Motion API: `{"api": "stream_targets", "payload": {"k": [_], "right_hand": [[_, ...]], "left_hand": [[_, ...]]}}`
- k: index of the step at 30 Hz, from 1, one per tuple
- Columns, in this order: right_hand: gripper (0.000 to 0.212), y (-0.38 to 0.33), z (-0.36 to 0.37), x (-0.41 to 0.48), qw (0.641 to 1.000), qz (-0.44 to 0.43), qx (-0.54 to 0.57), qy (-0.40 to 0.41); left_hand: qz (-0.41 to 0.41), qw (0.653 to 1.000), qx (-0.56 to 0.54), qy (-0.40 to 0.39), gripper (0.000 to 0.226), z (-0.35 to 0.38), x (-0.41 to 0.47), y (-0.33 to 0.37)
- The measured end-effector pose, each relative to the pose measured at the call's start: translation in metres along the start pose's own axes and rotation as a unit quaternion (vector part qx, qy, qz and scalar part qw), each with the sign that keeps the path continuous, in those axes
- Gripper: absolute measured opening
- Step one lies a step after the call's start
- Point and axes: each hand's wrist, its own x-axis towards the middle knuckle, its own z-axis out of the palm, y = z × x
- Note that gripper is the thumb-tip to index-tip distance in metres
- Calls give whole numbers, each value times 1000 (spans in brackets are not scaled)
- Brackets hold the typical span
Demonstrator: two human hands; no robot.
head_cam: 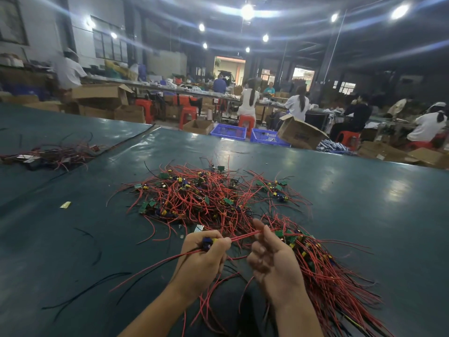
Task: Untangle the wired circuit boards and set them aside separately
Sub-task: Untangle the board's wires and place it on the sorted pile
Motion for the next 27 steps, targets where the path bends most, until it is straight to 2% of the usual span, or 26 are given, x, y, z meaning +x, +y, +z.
{"api": "stream_targets", "payload": {"k": [3, 6, 11, 15, 21, 24, 27], "right_hand": [[25, 1, 0, 0, 999, -17, 5, 29], [24, 8, 6, -3, 993, -60, -90, 57], [23, 34, 26, -13, 978, -66, -199, -21], [13, 33, 27, -12, 988, -30, -152, 4], [19, 7, 9, -5, 996, -17, -60, 69], [17, -2, 2, 0, 995, -46, -1, 92], [19, 1, 0, 2, 987, -118, -43, 105]], "left_hand": [[-3, 1000, -8, -14, 45, 1, -2, 0], [2, 1000, 1, -13, 47, -1, 1, 0], [-4, 999, 12, 31, 45, -7, 8, -3], [11, 999, 31, 4, 41, -6, 6, -2], [6, 999, 21, -47, 46, 0, -1, 4], [-13, 998, 11, -63, 46, 3, -4, 6], [-36, 998, -4, -59, 47, 2, -4, 7]]}}
